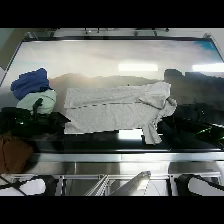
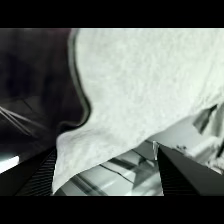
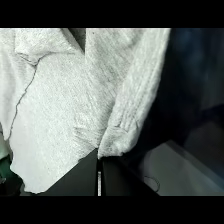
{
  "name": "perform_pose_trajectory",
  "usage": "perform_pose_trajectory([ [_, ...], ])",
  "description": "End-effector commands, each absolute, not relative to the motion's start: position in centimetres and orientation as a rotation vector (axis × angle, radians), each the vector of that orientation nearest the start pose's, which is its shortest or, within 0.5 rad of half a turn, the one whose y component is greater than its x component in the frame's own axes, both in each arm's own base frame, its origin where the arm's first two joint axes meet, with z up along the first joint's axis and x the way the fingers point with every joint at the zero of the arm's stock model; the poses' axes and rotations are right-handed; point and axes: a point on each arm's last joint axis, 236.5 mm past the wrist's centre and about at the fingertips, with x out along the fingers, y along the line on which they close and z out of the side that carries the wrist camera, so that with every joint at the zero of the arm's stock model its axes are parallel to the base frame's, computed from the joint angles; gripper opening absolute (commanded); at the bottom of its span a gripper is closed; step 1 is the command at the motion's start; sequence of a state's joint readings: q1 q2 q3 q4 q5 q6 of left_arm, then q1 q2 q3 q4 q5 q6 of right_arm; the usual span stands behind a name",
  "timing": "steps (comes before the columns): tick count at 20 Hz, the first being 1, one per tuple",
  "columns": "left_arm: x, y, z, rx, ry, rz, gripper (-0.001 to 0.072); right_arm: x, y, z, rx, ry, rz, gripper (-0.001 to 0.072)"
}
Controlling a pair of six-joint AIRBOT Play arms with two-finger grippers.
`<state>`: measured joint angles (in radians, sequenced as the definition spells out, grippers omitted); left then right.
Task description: Fold the shirts.
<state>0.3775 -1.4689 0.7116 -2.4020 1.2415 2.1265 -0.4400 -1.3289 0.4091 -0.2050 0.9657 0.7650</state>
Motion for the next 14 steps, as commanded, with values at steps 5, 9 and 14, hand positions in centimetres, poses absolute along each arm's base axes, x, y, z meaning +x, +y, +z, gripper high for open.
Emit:
perform_pose_trajectory([
  [5,26.1,-9.8,-11.2,-0.837,1.691,-0.638,0.0403,31.8,6.6,-8.8,1.153,1.049,0.286,0.0011],
  [9,26.1,-9.9,-11.2,-0.803,1.671,-0.680,0.0009,31.7,6.9,-8.6,1.159,1.052,0.302,0.0012],
  [14,26.7,-8.4,-10.0,-0.817,1.615,-0.666,0.0023,30.2,7.3,-6.8,1.182,1.070,0.396,0.0011],
])
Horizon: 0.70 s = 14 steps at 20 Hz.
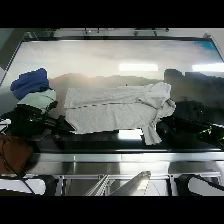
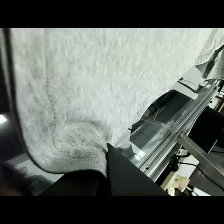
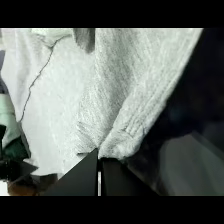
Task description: Fold the shirts.
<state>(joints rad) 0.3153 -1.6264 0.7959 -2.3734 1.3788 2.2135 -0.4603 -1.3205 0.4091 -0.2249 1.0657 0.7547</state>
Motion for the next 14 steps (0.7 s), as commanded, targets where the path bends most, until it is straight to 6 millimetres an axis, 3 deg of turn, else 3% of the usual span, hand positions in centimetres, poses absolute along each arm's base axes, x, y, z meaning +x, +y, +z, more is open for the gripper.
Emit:
perform_pose_trajectory([
  [1,27.1,-7.8,-9.3,-0.817,1.585,-0.652,0.0023,30.0,6.8,-6.1,1.192,1.058,0.408,0.0011],
  [5,27.8,-4.7,-5.9,-0.838,1.468,-0.591,0.0023,27.5,1.9,-5.9,1.214,1.079,0.257,0.0010],
  [8,27.2,-4.0,-5.0,-0.837,1.436,-0.563,0.0023,24.8,-0.7,-7.6,1.274,1.173,0.097,0.0011],
  [11,25.7,-4.2,-5.8,-0.808,1.449,-0.528,0.0023,24.6,-1.2,-7.8,1.269,1.177,0.074,0.0011],
  [14,25.7,-3.5,-5.3,-0.759,1.428,-0.491,0.0023,25.3,-1.7,-6.4,1.253,1.143,0.088,0.0011],
])
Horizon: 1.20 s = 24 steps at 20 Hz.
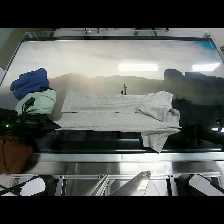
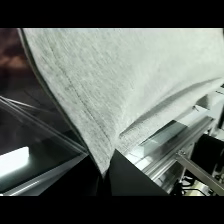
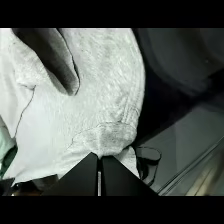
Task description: Fold the shirts.
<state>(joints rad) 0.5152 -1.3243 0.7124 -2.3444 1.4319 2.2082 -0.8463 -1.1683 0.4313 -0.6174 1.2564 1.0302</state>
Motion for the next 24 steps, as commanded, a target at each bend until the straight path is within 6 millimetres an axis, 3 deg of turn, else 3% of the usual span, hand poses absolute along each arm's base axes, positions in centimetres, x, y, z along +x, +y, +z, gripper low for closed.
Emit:
perform_pose_trajectory([
  [1,26.0,-3.5,-4.3,-0.748,1.413,-0.508,0.0023,25.9,-1.4,-5.2,1.272,1.117,0.131,0.0011],
  [3,26.9,-4.0,-1.9,-0.742,1.377,-0.562,0.0023,27.8,-0.1,-1.3,1.354,1.000,0.281,0.0011],
  [5,28.3,-4.2,-0.1,-0.687,1.365,-0.590,0.0023,29.6,0.0,1.1,1.389,0.886,0.347,0.0011],
  [8,31.7,-4.7,1.0,-0.638,1.365,-0.610,0.0023,33.1,-1.1,1.6,1.368,0.793,0.294,0.0011],
  [11,35.5,-5.6,0.5,-0.604,1.393,-0.646,0.0023,37.9,-0.8,1.6,1.324,0.746,0.278,0.0011],
  [14,39.7,-5.5,-1.0,-0.611,1.415,-0.638,0.0023,42.3,-0.1,-0.8,1.289,0.793,0.252,0.0012],
  [18,43.6,-4.4,-4.7,-0.659,1.454,-0.608,0.0020,46.1,-0.1,-5.4,1.225,0.842,0.214,0.0012],
  [21,45.0,-4.7,-7.2,-0.671,1.487,-0.615,0.0020,47.1,-0.3,-7.6,1.227,0.869,0.201,0.0012],
  [24,45.1,-6.2,-9.1,-0.661,1.535,-0.649,0.0011,46.5,-0.1,-8.8,1.198,0.902,0.203,0.0012],
])
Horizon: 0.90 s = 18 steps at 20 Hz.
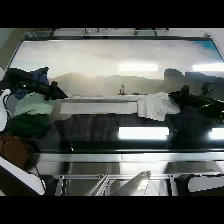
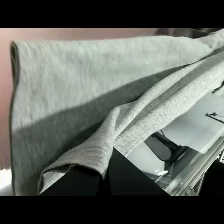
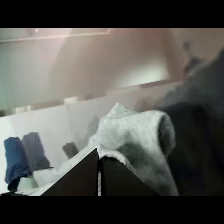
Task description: Fold the shirts.
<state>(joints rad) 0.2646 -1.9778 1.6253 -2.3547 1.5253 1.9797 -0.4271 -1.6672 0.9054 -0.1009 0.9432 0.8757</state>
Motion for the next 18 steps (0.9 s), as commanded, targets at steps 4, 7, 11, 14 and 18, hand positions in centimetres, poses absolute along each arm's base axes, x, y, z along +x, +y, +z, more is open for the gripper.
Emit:
perform_pose_trajectory([
  [4,44.8,-6.3,-9.4,-0.681,1.570,-0.637,0.0300,46.0,0.6,-8.5,1.172,0.920,0.255,0.0051],
  [7,44.1,-5.3,-7.7,-0.723,1.584,-0.634,0.0713,44.2,0.3,-6.9,1.061,0.985,0.370,0.0323],
  [11,42.7,-4.3,-1.3,-0.752,1.534,-0.715,0.0712,43.5,-7.1,-5.0,0.857,1.054,0.228,0.0704],
  [14,43.1,-3.8,2.5,-0.692,1.438,-0.695,0.0695,42.9,-7.8,-6.0,0.825,1.115,0.202,0.0704],
  [18,43.0,-4.2,5.1,-0.646,1.384,-0.696,0.0694,41.6,-2.5,-9.0,0.868,1.266,0.332,0.0704],
])
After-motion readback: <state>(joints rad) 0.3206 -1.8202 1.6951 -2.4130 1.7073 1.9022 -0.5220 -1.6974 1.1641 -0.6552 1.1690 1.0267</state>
